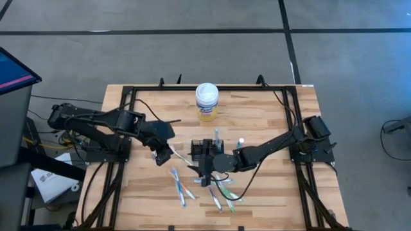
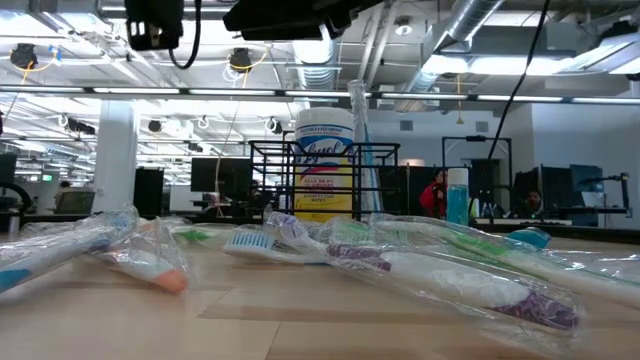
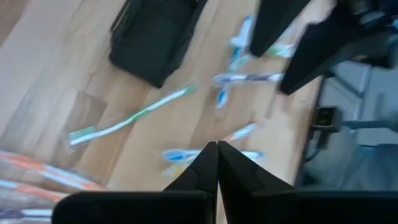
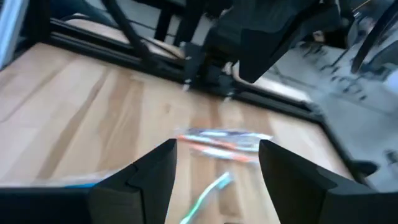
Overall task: Pick & Place toothbrushing station
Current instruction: Put the top right green toothbrush into the black mesh organizer
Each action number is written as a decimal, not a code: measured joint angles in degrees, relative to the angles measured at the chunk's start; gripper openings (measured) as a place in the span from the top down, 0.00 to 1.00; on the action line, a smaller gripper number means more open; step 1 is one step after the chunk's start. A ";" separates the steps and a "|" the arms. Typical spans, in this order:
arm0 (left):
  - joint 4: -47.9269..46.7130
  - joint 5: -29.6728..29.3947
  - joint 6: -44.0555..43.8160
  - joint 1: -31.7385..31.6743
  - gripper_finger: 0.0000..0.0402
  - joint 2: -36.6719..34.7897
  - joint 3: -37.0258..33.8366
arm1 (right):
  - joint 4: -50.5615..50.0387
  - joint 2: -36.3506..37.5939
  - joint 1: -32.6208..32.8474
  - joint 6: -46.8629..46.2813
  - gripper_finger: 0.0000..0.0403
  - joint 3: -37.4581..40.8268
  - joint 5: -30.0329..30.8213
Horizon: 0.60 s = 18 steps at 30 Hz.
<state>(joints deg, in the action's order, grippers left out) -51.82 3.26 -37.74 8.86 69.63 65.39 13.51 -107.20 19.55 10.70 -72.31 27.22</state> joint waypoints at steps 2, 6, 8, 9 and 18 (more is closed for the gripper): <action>0.01 -1.07 1.35 0.83 1.00 0.00 -1.64 | -0.52 0.00 0.13 -0.74 0.47 0.00 -0.20; 0.21 -6.45 3.29 2.45 0.99 0.02 -6.33 | -1.16 0.00 0.49 -0.70 0.49 0.00 -0.18; 0.34 -9.17 4.88 2.52 0.98 0.02 -8.80 | -1.04 0.00 0.67 -0.04 0.50 0.00 -0.21; 0.32 -10.22 6.20 2.45 0.97 0.02 -9.93 | -1.06 0.00 0.68 0.22 0.50 0.00 -0.21; 9.31 -16.46 19.90 2.34 0.73 1.72 -19.92 | -1.07 0.00 0.40 0.93 0.53 0.00 -0.20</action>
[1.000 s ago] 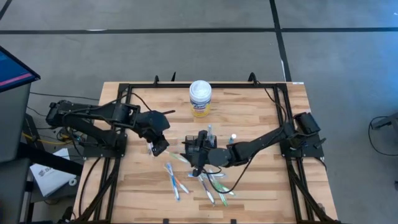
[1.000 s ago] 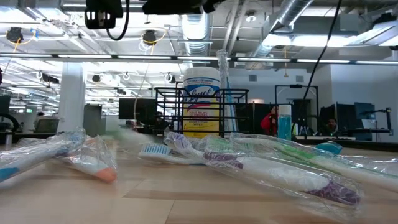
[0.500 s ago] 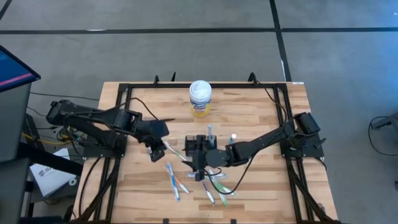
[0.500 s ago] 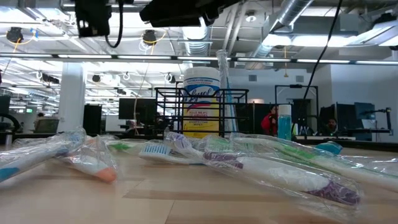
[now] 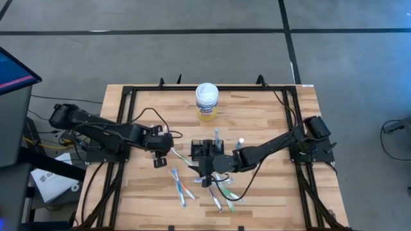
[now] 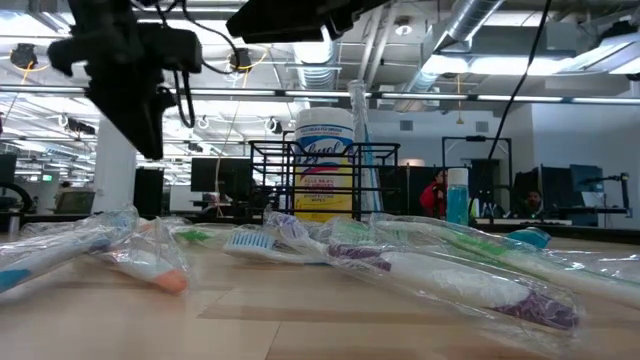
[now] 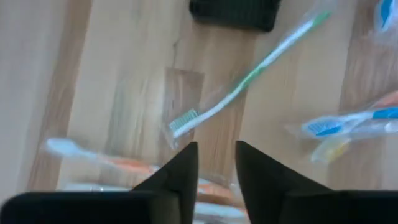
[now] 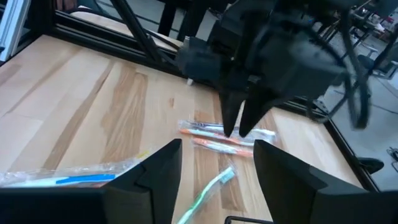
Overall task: Pick & Place toothbrushing station
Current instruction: Put the top right green toothbrush into the black mesh organizer
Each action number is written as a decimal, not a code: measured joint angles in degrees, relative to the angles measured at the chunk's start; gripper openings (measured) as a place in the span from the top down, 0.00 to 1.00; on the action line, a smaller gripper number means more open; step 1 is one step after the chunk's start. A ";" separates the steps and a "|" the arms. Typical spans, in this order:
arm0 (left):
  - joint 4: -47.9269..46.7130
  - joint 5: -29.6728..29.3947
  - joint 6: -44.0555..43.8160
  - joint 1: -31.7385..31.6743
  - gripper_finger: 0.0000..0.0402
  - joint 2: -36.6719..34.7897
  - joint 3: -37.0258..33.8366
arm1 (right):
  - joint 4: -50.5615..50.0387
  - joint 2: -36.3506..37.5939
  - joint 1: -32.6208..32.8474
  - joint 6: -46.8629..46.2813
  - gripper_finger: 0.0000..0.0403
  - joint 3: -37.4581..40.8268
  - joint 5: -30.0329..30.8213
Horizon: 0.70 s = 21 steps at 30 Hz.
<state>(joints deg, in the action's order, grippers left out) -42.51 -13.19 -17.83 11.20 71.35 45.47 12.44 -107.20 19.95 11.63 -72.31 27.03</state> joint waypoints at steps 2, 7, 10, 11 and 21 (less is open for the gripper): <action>3.88 0.00 3.08 0.00 0.68 1.47 -1.11 | -0.02 0.00 -0.19 0.36 0.53 0.00 0.00; 7.32 -2.07 12.34 -0.02 0.58 6.10 -1.55 | -0.58 0.01 -0.17 0.39 0.54 0.00 0.00; 8.16 -2.46 16.02 -0.02 0.54 9.52 -1.57 | -0.68 0.02 -0.18 0.56 0.54 0.00 0.00; 8.30 -2.98 16.64 -0.02 0.53 10.85 -1.57 | -0.82 0.02 -0.16 0.56 0.54 0.00 0.00; 12.88 -5.53 22.00 -0.02 0.53 17.84 -1.59 | -1.66 0.02 -0.16 0.52 0.54 0.00 0.00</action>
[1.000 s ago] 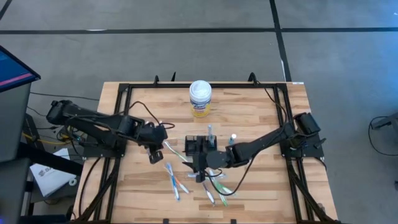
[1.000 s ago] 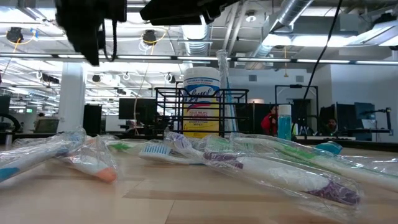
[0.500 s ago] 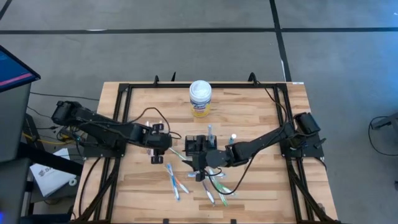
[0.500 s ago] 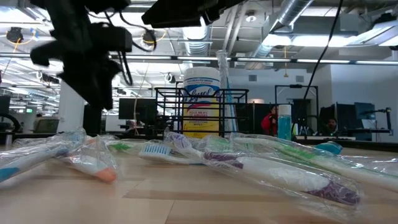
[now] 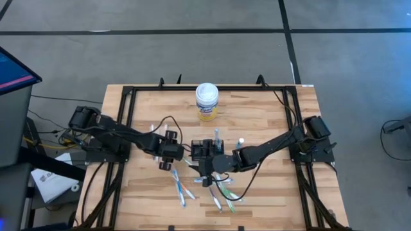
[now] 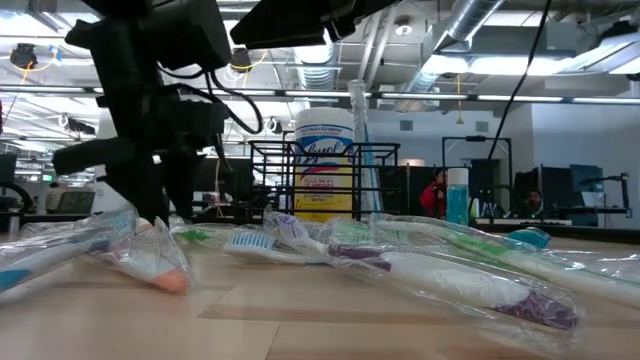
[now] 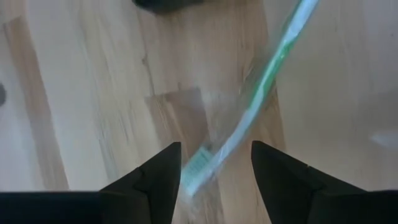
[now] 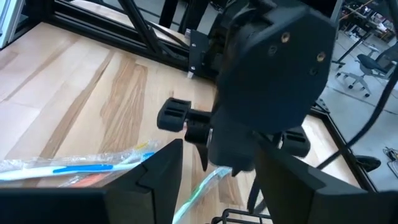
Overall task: Pick & Place toothbrushing station
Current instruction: Put the top right green toothbrush into the black mesh organizer
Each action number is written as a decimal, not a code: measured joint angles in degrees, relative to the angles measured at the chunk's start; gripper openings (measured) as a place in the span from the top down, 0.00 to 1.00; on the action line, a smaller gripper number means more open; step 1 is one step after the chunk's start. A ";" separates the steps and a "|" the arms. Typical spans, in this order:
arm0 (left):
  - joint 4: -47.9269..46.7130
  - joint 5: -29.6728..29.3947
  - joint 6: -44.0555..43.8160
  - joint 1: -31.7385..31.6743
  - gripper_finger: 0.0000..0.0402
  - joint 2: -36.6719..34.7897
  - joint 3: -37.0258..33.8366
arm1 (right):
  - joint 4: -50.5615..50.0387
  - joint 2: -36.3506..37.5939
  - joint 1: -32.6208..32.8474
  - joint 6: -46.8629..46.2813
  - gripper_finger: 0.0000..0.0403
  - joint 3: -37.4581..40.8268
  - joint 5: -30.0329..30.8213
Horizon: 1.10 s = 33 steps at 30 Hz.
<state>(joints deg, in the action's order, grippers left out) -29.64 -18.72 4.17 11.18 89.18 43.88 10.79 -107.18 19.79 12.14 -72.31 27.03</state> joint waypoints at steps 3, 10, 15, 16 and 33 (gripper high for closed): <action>0.79 0.06 1.92 0.00 0.54 0.51 -0.03 | -0.21 0.01 0.00 -0.02 0.55 0.00 0.02; 2.15 1.13 3.10 0.00 0.57 0.48 -0.02 | -0.35 0.04 -0.02 -0.13 0.57 0.00 0.02; 2.74 1.28 3.10 0.00 0.60 0.46 -0.65 | -0.35 0.04 -0.02 -0.04 0.58 0.00 0.02; 2.87 1.96 3.10 -0.11 0.61 0.46 -0.92 | -0.35 0.04 -0.02 -0.02 0.58 0.00 0.00; 4.99 4.10 3.10 -2.16 0.80 0.42 -2.63 | -0.35 0.04 -0.02 0.28 0.60 0.00 0.02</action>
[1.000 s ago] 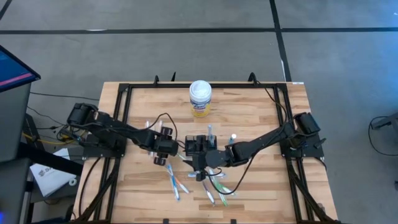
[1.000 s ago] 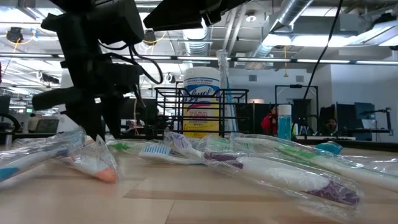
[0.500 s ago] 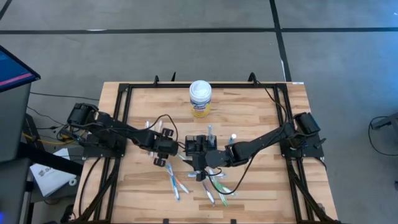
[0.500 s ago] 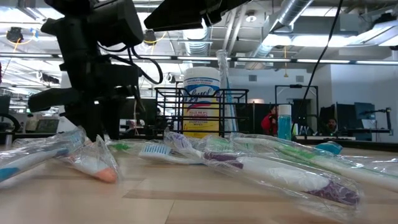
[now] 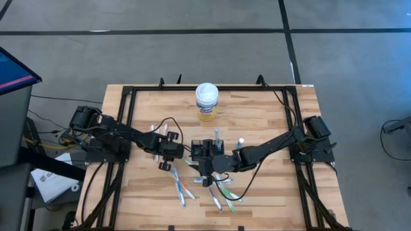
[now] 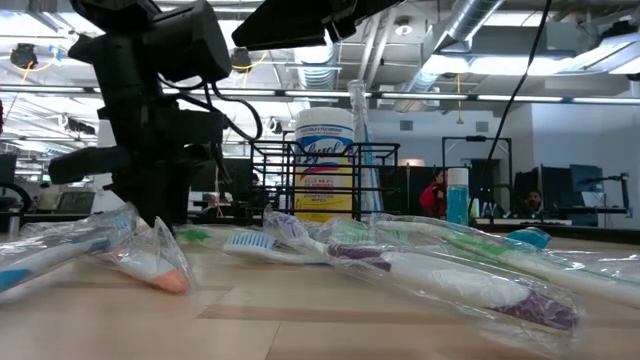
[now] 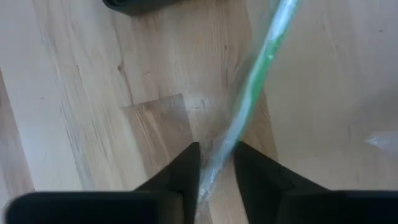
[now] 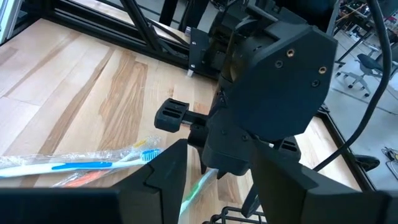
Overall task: Pick & Place toothbrushing station
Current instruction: Put the top right green toothbrush into the black mesh organizer
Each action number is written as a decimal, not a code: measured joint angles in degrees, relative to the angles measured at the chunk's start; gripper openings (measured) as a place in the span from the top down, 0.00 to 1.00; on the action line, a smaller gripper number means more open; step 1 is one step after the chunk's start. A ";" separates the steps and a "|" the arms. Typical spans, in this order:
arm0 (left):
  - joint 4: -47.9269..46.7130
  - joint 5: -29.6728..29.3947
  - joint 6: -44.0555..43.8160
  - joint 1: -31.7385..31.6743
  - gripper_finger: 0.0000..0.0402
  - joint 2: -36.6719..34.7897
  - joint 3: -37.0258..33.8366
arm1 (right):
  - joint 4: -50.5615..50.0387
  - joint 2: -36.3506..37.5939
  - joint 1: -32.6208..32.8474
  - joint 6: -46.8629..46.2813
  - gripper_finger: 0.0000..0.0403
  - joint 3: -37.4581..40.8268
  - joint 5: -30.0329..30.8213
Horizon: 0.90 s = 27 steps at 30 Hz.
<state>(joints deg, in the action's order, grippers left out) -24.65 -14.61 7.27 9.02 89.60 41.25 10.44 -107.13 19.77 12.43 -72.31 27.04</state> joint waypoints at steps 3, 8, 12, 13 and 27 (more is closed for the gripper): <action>-0.11 -0.02 0.20 0.00 0.92 0.02 -0.01 | 0.00 0.00 0.02 0.00 0.61 0.00 0.01; -0.83 1.03 0.09 0.31 0.97 -0.09 0.12 | -0.17 0.00 0.01 0.02 0.61 0.00 0.01; -7.38 1.58 -2.16 0.90 0.98 -0.63 0.85 | -0.20 0.00 0.02 0.02 0.62 0.00 0.00; -8.95 1.76 -3.46 0.90 0.98 -0.77 1.21 | -0.19 0.00 0.00 0.02 0.62 0.00 0.01; -13.79 12.77 -12.45 5.12 0.99 -12.22 2.71 | -0.83 0.00 0.02 0.17 0.63 0.00 0.00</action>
<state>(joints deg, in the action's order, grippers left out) -38.44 -1.85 -5.19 14.14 77.38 43.96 9.61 -107.13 19.79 12.60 -72.31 27.04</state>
